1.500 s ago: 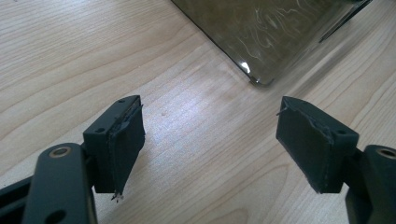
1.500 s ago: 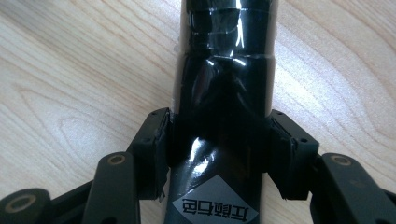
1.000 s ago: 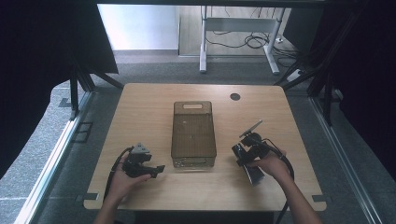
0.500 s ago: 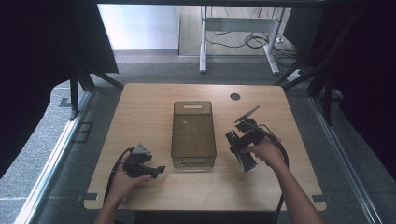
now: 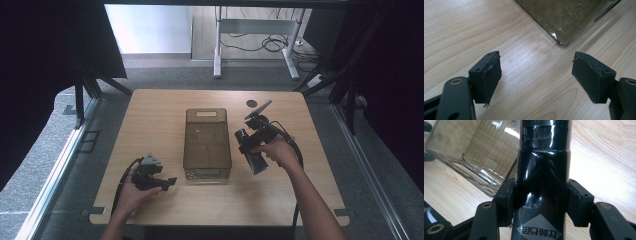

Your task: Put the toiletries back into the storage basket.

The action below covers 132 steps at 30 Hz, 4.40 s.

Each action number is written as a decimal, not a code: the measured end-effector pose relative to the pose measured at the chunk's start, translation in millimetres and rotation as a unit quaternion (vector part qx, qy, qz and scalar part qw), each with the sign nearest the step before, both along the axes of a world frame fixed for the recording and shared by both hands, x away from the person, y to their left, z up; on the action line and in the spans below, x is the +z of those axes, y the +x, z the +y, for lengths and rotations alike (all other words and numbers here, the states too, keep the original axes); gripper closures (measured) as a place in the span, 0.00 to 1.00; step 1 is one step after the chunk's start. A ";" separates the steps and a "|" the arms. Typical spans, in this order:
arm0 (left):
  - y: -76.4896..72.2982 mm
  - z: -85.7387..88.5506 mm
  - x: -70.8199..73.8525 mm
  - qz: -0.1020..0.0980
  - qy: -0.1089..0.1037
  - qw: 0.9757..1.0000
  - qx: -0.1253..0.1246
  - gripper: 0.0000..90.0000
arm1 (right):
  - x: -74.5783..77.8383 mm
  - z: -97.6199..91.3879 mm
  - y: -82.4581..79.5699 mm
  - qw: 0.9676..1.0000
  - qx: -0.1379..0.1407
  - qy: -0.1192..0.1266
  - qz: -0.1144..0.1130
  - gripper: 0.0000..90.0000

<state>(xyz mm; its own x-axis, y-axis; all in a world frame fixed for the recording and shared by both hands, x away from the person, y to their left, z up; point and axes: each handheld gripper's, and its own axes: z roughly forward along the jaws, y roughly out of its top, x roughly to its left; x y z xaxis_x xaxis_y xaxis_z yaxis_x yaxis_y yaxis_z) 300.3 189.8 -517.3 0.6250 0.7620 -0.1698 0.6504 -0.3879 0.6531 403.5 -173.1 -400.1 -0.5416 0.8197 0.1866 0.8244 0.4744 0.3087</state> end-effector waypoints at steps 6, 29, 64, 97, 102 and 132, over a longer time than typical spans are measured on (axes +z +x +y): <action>0.1 0.4 0.1 0.000 -0.002 1.000 0.000 0.27 | 6.1 13.5 5.4 1.000 0.007 0.000 0.002 0.52; 0.9 1.2 -0.5 0.001 -0.005 1.000 0.001 0.27 | 13.1 60.8 27.0 1.000 0.018 0.009 0.016 0.52; 1.4 3.8 1.0 0.000 -0.010 1.000 0.001 0.27 | -17.9 122.9 56.8 0.998 -0.015 0.030 0.053 0.52; 1.8 2.3 1.4 0.005 -0.011 1.000 -0.005 0.26 | -78.2 143.4 65.8 0.986 -0.097 0.075 0.113 0.52; 2.2 1.4 1.8 0.004 -0.011 1.000 -0.010 0.26 | -84.6 147.1 63.9 0.984 -0.110 0.073 0.116 0.52; 6.2 0.4 5.7 0.001 -0.018 1.000 -0.018 0.27 | -102.1 155.5 50.3 0.978 -0.151 0.073 0.128 0.48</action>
<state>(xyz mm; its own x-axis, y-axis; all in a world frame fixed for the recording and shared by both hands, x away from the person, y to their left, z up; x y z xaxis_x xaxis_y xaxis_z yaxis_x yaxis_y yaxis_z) 306.5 190.2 -511.7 0.6512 0.7327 -0.1976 0.6381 -0.3878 0.6651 453.8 -17.5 -502.3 -0.1995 0.8896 0.4109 0.9791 0.1637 0.1209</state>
